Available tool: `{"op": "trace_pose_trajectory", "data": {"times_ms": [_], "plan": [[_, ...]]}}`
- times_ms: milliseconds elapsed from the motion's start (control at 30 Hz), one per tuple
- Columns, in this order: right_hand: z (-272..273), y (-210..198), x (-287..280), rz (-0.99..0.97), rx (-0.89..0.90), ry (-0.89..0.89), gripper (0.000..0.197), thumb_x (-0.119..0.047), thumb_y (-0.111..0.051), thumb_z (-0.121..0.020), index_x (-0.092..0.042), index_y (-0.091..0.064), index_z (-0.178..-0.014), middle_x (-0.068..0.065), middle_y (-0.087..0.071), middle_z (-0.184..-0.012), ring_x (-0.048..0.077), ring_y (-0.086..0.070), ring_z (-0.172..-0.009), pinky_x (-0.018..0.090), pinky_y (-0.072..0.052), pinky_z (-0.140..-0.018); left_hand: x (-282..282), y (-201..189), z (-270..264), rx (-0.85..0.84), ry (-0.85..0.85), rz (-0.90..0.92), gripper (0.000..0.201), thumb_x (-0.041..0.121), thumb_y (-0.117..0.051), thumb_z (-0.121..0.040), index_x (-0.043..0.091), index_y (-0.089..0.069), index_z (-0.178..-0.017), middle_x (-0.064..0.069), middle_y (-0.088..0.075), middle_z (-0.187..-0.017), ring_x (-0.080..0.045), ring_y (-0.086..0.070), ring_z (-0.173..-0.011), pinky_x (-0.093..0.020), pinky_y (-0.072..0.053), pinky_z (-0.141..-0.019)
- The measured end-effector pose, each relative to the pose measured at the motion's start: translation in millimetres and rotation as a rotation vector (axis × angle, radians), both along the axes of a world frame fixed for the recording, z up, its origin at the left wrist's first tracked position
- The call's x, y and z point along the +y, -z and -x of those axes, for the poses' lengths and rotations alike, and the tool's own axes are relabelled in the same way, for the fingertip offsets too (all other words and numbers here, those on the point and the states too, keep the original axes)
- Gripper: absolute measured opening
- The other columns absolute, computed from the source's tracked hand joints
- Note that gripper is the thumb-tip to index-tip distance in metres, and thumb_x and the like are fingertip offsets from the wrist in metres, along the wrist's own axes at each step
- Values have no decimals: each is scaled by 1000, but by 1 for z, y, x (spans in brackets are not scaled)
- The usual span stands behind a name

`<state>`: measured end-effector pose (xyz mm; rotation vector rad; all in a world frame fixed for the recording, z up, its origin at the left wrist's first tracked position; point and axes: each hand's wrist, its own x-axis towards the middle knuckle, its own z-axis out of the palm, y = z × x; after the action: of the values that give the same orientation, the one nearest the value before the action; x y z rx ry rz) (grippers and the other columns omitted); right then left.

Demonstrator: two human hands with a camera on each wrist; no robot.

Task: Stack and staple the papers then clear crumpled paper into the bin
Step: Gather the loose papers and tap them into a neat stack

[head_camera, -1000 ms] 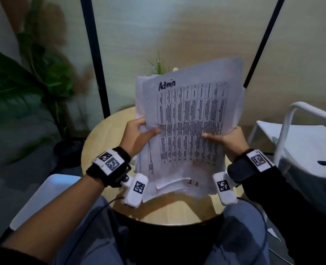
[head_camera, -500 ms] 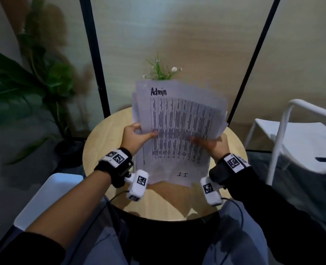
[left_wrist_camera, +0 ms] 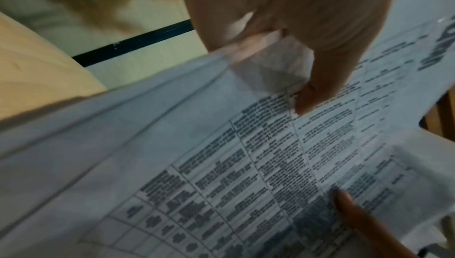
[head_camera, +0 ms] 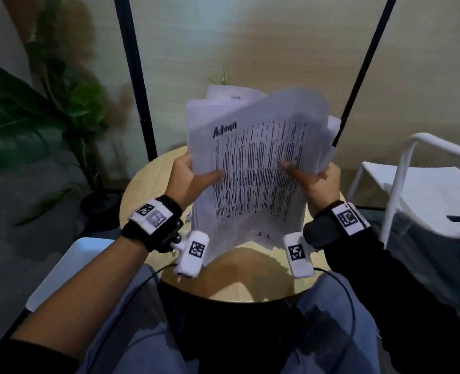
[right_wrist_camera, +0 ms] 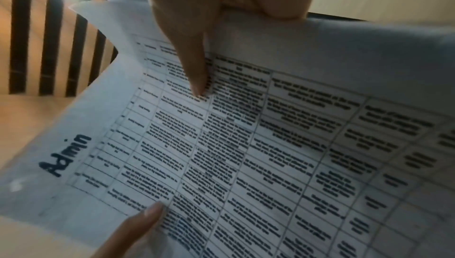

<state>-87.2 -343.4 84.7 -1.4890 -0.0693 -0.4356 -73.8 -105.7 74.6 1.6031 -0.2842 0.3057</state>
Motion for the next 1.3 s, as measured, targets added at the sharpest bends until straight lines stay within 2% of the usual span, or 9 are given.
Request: {"op": "trace_pose_trajectory", "data": {"times_ms": [267,400,500,667,767,900,1067,1200,1300], "plan": [[8,54,-2,128,230,6,53,-26,-90,-52,-10,-66,-97,14,-70,-101,31,-66,-96,54,-56,-81,12,45,5,175,51,-35,40,2,-78,-67,7,-65,-105,12,-72,-88,-1,-69,-88,-19,-57,-73],[1,40,0,21,169,22,22,-8,-80,-70,-14,-65,-84,4,-68,-85,20,-65,-78,33,-57,-70,4,35,-2,161,3,3,27,19,-81,-66,19,-66,-87,14,-69,-84,1,-68,-77,-24,-57,-75],[-5,41,2,-50,103,26,26,-12,-80,-71,-12,-64,-92,3,-69,-86,19,-65,-78,22,-56,-62,6,38,-8,186,-59,43,42,20,-82,-66,3,-64,-100,-3,-66,-94,-16,-64,-85,-42,-53,-88],[-13,66,7,27,200,18,29,-13,-81,-69,-9,-65,-94,11,-68,-89,24,-62,-79,39,-53,-76,-7,51,-4,223,0,-69,40,5,-69,-81,0,-58,-119,-3,-64,-106,6,-65,-78,-17,-56,-78],[-15,61,9,21,200,98,17,-9,-80,-70,-9,-66,-80,11,-66,-81,21,-58,-71,37,-50,-72,-13,40,-4,191,-81,7,37,10,-64,-86,3,-57,-121,-1,-63,-105,-11,-63,-90,-18,-50,-78],[-15,49,6,-74,203,68,36,4,-81,-64,-3,-64,-95,7,-67,-87,21,-63,-75,37,-54,-73,-9,29,-2,145,-71,21,34,6,-63,-86,3,-56,-119,1,-62,-97,-1,-60,-84,-9,-50,-68],[-14,56,9,-42,244,-27,46,9,-80,-61,1,-63,-103,9,-68,-94,23,-67,-82,34,-60,-73,3,40,-2,113,-41,-137,41,-8,-68,-77,-8,-57,-117,-20,-63,-114,-23,-62,-99,-16,-53,-74],[-15,52,9,-76,225,30,36,8,-79,-64,-1,-64,-96,11,-67,-92,23,-65,-77,38,-53,-76,3,35,0,31,-79,-111,51,-16,-66,-74,-6,-50,-121,-7,-62,-109,15,-61,-79,-11,-54,-74],[-21,47,4,-139,188,18,30,10,-78,-61,-8,-67,-83,2,-72,-82,20,-67,-73,36,-56,-67,3,31,0,-47,-131,-45,78,-14,-66,-75,7,-21,-135,7,-43,-112,13,-51,-96,-2,-49,-74]]}}
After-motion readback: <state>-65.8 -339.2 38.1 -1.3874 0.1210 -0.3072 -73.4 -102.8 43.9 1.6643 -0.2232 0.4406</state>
